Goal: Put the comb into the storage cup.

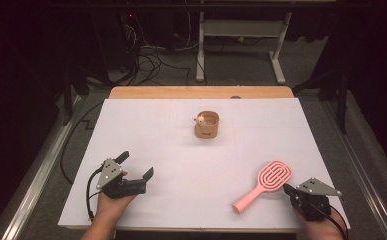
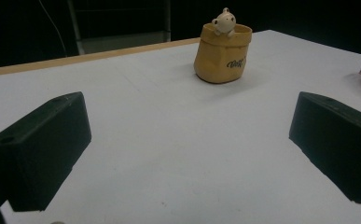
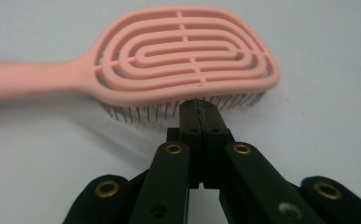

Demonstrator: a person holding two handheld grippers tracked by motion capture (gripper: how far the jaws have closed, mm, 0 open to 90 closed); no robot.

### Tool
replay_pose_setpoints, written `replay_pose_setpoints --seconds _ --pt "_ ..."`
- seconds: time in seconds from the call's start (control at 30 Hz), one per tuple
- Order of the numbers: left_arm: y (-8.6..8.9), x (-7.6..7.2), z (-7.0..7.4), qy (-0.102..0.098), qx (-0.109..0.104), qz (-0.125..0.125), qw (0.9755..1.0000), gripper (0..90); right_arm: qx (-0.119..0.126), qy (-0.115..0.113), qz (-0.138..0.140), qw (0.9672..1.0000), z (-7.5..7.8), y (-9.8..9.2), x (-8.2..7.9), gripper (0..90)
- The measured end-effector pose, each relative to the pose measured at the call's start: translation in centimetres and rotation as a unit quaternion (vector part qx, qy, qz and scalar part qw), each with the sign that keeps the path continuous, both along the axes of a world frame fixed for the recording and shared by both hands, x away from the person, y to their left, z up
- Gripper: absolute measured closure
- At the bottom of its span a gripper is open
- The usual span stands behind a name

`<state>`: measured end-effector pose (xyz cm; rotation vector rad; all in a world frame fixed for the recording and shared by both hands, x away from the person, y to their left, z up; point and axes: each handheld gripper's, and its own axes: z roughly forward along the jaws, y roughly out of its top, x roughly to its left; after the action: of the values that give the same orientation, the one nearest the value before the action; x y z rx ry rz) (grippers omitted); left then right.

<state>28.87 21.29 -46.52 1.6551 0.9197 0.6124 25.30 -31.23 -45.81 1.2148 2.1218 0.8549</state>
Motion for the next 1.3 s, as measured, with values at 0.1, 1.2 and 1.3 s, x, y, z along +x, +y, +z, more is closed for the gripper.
replay_pose_setpoints --seconds 0.1,1.2,1.3 --pt "0.0 0.0 0.0 0.0 0.0 0.0 1.0 0.0 -0.004 0.004 -0.005 1.0 0.1 0.0 1.4 90.0" --pt "-0.1 0.0 -0.1 0.007 0.007 -0.007 0.9999 0.0 0.003 0.025 0.005 0.9997 0.8 1.6 6.5 90.0" --pt "-0.2 0.2 -0.2 0.013 0.012 -0.005 0.9998 0.0 0.018 0.019 -0.004 0.9996 0.6 0.8 6.2 87.9"
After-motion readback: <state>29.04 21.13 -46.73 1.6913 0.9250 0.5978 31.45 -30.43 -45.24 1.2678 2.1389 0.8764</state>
